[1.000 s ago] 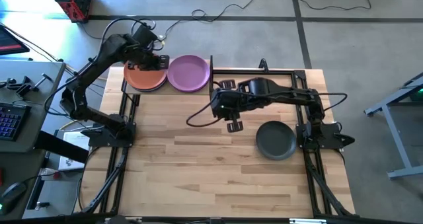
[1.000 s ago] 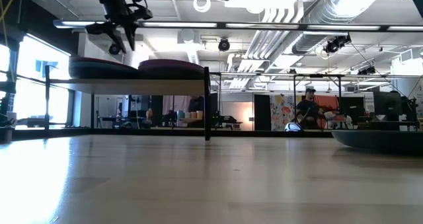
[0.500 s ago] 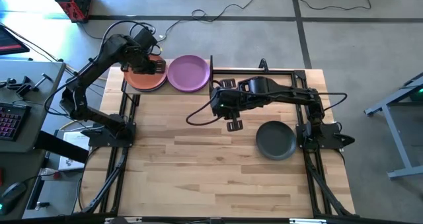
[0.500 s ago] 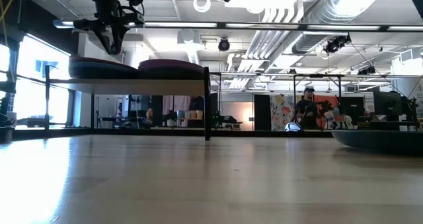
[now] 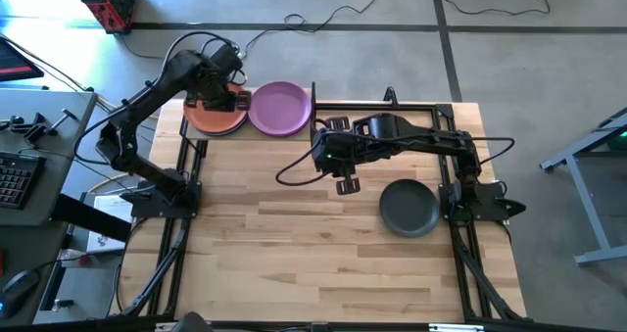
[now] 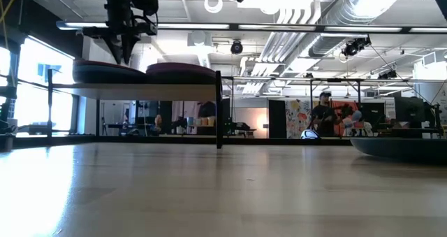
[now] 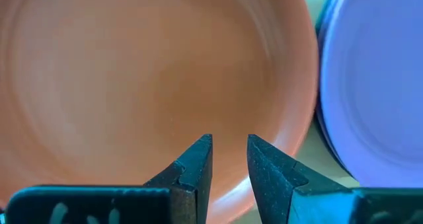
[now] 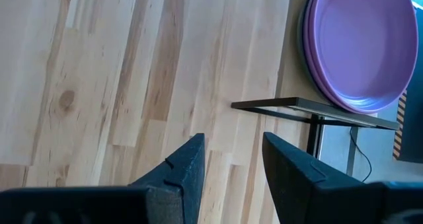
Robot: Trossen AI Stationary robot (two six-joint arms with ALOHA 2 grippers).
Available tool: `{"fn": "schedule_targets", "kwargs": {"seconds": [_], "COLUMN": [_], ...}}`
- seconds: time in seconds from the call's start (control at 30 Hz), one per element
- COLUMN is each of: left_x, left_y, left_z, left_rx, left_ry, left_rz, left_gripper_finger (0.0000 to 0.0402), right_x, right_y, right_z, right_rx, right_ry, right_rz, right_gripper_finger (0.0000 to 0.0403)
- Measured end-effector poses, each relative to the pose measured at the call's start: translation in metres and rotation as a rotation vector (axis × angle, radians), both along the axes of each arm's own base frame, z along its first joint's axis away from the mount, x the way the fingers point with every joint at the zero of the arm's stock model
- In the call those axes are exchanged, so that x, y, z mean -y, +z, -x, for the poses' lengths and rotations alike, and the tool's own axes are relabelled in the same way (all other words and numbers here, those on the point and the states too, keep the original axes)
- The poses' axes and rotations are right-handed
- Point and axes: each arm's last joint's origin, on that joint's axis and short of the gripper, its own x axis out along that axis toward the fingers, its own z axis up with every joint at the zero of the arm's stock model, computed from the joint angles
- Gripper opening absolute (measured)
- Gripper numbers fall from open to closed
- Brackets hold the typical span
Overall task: Place and stack plates onto a shelf
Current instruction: Stack the purple plate on top of the purple plate on the shelf
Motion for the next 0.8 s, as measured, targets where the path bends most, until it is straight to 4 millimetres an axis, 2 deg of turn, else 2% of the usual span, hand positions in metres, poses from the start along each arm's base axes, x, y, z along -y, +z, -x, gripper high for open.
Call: {"fn": "schedule_targets", "kwargs": {"seconds": [0.3,0.6,0.8], "left_x": [-0.014,-0.020,-0.022], "left_y": [-0.015,-0.023,-0.025], "left_z": [-0.006,-0.010,-0.010], "left_rx": [-0.049,-0.084,-0.112], "left_ry": [-0.023,-0.065,-0.057], "left_rz": [0.044,0.064,0.053], "left_gripper_finger": [0.0075,0.0008,0.0007], "right_x": [0.000,0.000,0.000], "right_y": [0.000,0.000,0.000], "right_z": [0.000,0.000,0.000], "right_rx": [0.000,0.000,0.000], "right_ry": [0.000,0.000,0.000], "right_rz": [0.000,0.000,0.000], "right_gripper_finger": [0.0129,0.0129,0.0129]}}
